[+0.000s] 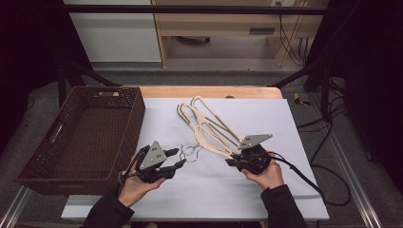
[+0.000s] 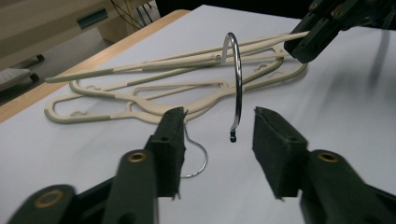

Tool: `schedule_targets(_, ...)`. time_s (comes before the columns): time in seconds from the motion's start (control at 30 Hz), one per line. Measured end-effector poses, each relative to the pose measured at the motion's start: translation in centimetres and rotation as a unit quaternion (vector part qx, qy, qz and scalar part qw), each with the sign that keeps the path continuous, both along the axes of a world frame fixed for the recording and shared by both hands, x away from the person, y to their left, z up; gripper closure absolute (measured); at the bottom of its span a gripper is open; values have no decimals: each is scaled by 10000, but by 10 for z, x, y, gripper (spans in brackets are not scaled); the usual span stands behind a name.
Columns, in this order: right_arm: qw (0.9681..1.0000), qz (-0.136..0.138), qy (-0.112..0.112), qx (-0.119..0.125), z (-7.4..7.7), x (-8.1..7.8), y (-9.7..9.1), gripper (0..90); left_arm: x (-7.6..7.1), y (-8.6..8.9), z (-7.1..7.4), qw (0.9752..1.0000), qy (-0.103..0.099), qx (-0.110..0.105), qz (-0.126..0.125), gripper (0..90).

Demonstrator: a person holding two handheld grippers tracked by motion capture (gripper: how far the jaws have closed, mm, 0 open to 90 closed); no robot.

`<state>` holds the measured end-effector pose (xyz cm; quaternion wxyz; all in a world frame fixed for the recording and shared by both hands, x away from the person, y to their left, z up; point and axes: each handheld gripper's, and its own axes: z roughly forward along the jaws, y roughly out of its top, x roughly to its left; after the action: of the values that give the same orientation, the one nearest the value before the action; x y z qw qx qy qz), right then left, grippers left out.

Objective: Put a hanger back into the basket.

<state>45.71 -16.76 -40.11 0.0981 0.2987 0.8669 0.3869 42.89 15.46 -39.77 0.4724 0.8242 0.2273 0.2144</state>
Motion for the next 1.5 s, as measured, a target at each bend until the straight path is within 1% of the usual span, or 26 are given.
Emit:
schedule_targets(0.03, 10000, 23, 29, -49, 0, -2, 1, 799, 0, -1, -1, 9999, -16, 102, 63, 676)
schedule_targets(0.2, 9999, 71, 72, -78, 1, -6, 3, 799, -3, 1, 3, 9998, -102, 174, 10, 814)
schedule_targets(0.23, 9999, 97, 99, -91, 1, -6, 3, 799, -5, 1, 5, 9994, -219, 266, -10, 831)
schedule_targets(0.27, 9999, 97, 99, -91, 1, -6, 3, 799, -5, 1, 5, 9994, -219, 266, -10, 840)
schedule_targets(0.3, 9997, 146, 165, -99, 0, -8, 4, 800, -7, 0, 7, 9989, -353, 293, -31, 843)
schedule_targets(0.33, 9997, 146, 165, -99, 0, -8, 4, 800, -7, 0, 7, 9989, -353, 293, -31, 844)
schedule_targets(0.37, 9995, 195, 223, -130, 0, -8, 4, 800, -10, 0, 10, 9979, -505, 405, -61, 844)
schedule_targets(0.4, 9995, 195, 223, -130, 0, -8, 4, 800, -10, 0, 10, 9979, -505, 405, -61, 845)
schedule_targets(0.43, 9992, 215, 297, -137, -1, -9, 5, 801, -12, 0, 13, 9969, -651, 426, -83, 845)
schedule_targets(0.53, 9989, 285, 358, -113, -2, -10, 5, 802, -13, 0, 16, 9963, -748, 425, -63, 845)
schedule_targets(0.57, 9983, 351, 439, -146, -3, -10, 7, 803, -14, -1, 18, 9960, -800, 391, -64, 846)
schedule_targets(0.63, 9982, 316, 476, -161, -4, -10, 8, 804, -14, -2, 22, 9956, -861, 354, -52, 849)
schedule_targets(0.73, 9979, 389, 493, -177, -5, -10, 8, 805, -14, -3, 23, 9956, -867, 340, -62, 849)
schedule_targets(0.77, 9975, 394, 540, -238, -6, -10, 9, 806, -12, -4, 25, 9961, -841, 261, -82, 848)
schedule_targets(0.83, 9973, 376, 595, -217, -7, -11, 10, 808, -11, -4, 26, 9962, -845, 207, -99, 842)
schedule_targets(0.9, 9969, 403, 637, -222, -7, -12, 11, 811, -8, -7, 33, 9961, -873, 12, -133, 834)
schedule_targets(1.03, 9964, 507, 649, -209, -8, -11, 11, 817, -6, -12, 40, 9951, -961, -109, -189, 829)
schedule_targets(1.13, 9965, 453, 666, -208, -7, -12, 11, 819, -4, -16, 42, 9947, -982, -206, -239, 816)
schedule_targets(1.27, 9969, 488, 603, -128, -4, -12, 8, 820, -5, -17, 39, 9940, -1024, -189, -341, 577)
schedule_targets(1.3, 9974, 464, 551, -68, -2, -13, 7, 820, -5, -16, 36, 9943, -962, -156, -443, 487)
schedule_targets(1.33, 9974, 464, 551, -68, -2, -13, 7, 820, -5, -16, 36, 9943, -962, -156, -443, 443)
schedule_targets(1.37, 9976, 437, 526, -40, 0, -14, 5, 820, -5, -13, 31, 9945, -931, -60, -479, 417)
schedule_targets(1.4, 9976, 437, 526, -40, 0, -14, 5, 820, -5, -13, 31, 9945, -931, -60, -479, 384)
schedule_targets(1.43, 9975, 465, 524, 2, 2, -15, 4, 820, -1, -10, 25, 9958, -776, 30, -486, 345)
schedule_targets(1.47, 9975, 465, 524, 2, 2, -15, 4, 820, -1, -10, 25, 9958, -776, 30, -486, 332)
schedule_targets(1.5, 9972, 521, 536, 59, 3, -16, 5, 820, 3, -8, 21, 9967, -662, 111, -454, 328)
